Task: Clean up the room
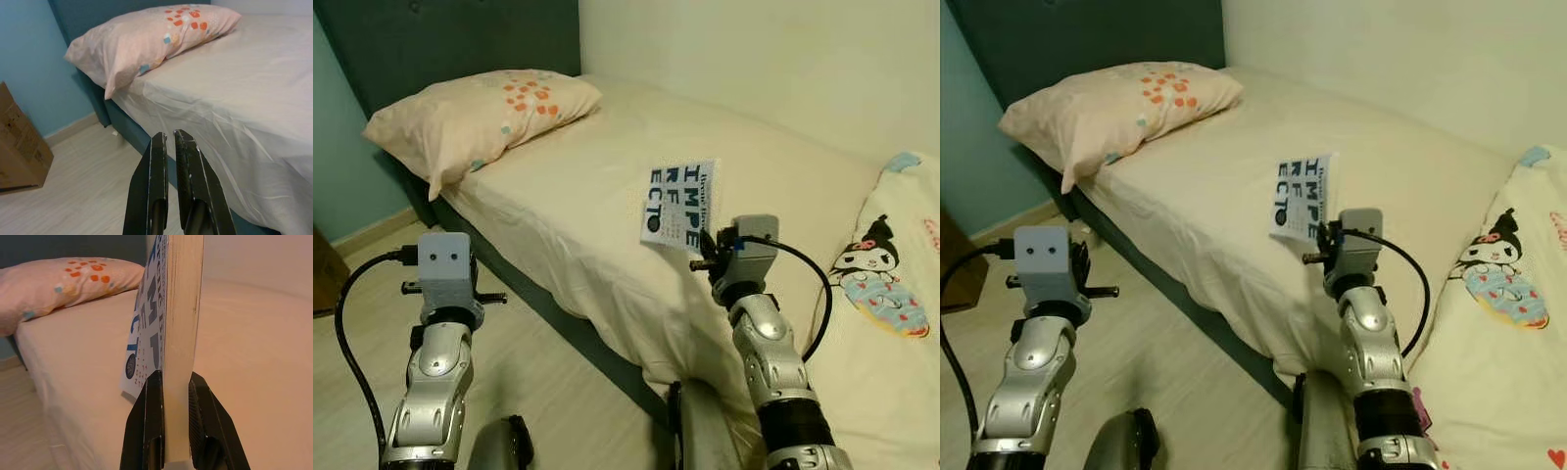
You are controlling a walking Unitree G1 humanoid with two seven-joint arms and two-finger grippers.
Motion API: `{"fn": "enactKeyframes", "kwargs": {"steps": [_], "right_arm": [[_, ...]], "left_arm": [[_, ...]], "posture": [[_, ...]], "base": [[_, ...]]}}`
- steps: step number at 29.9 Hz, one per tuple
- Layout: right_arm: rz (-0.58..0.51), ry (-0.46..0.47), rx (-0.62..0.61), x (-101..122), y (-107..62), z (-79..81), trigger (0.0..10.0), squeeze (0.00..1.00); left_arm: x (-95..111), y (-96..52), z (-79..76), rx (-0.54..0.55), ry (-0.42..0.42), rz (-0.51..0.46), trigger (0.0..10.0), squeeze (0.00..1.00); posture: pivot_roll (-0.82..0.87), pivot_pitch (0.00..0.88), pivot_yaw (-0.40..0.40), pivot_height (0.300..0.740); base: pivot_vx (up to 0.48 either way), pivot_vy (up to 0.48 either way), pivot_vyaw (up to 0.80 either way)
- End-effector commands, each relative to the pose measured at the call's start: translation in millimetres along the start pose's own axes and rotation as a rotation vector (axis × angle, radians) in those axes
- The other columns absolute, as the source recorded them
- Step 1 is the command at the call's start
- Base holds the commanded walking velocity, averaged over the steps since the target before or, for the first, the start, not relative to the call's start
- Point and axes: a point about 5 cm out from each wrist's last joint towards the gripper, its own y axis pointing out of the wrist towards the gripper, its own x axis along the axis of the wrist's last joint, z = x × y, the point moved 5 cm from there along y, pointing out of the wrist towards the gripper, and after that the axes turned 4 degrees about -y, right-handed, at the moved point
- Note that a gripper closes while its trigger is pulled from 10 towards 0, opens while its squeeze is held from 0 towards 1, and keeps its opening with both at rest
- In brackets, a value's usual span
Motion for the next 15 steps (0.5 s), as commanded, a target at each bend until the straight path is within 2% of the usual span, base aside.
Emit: {"fn": "enactKeyframes", "kwargs": {"steps": [1, 15], "right_arm": [[0.003, 0.019, 0.018, -1, -1.0, 4.2, 10.0, 0.00], [0.057, -0.009, 0.038, -14, -0.2, 10.6, 10.0, 0.00]], "left_arm": [[-8, -2.8, 1.2, 0.007, 0.014, 0.020, 10.0, 0.00], [-7, -3.0, 5.3, 0.048, 0.014, 0.017, 10.0, 0.00]], "posture": [[-0.03, 0.050, -0.031, 0.579], [-0.03, 0.049, -0.041, 0.594]], "base": [[0.000, 0.000, 0.00], [0.000, 0.000, 0.00]]}}
